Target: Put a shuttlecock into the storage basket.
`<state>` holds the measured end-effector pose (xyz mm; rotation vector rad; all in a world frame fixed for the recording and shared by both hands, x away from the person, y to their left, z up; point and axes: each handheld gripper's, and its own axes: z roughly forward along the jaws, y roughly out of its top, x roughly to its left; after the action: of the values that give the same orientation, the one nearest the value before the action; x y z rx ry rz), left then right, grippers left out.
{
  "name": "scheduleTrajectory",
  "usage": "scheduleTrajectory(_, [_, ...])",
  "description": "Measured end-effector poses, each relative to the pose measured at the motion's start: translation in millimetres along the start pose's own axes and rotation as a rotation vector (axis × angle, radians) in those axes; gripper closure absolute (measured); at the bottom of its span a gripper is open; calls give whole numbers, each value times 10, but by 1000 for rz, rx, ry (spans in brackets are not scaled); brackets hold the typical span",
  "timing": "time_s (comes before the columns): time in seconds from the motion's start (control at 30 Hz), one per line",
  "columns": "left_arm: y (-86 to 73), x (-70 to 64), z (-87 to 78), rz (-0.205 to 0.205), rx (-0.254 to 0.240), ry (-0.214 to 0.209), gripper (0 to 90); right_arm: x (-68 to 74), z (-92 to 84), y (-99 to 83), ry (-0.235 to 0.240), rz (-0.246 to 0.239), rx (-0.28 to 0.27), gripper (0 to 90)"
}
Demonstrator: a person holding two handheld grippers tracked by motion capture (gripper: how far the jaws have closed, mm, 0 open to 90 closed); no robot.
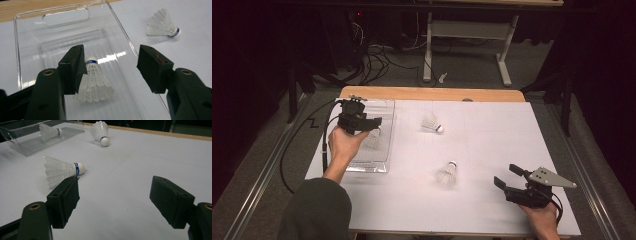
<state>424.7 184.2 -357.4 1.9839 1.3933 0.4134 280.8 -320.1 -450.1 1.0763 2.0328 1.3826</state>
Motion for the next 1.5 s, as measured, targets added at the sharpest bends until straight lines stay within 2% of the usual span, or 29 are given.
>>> scheduleTrajectory(0.43, [-44, -82, -148, 27, -48, -19, 396, 1, -4, 1, -1, 1, -4, 239])
scheduleTrajectory(0.6, [-75, -115, -163, 43, -53, -18, 396, 0, -4, 0, 0, -1, -3, 239])
scheduleTrajectory(0.7, [-98, -132, -178, 47, -59, -32, 396, 0, -5, 0, 0, -2, -4, 239])
scheduleTrajectory(1.0, [-187, -181, -250, 64, -84, -42, 394, 1, -6, 1, -1, 1, -5, 239])
scheduleTrajectory(1.3, [-270, -252, -358, 86, -131, -55, 388, -2, -6, 0, 0, 2, -4, 239])
scheduleTrajectory(1.5, [-348, -282, -402, 103, -141, -63, 383, -3, -8, -1, 0, 4, -4, 239])
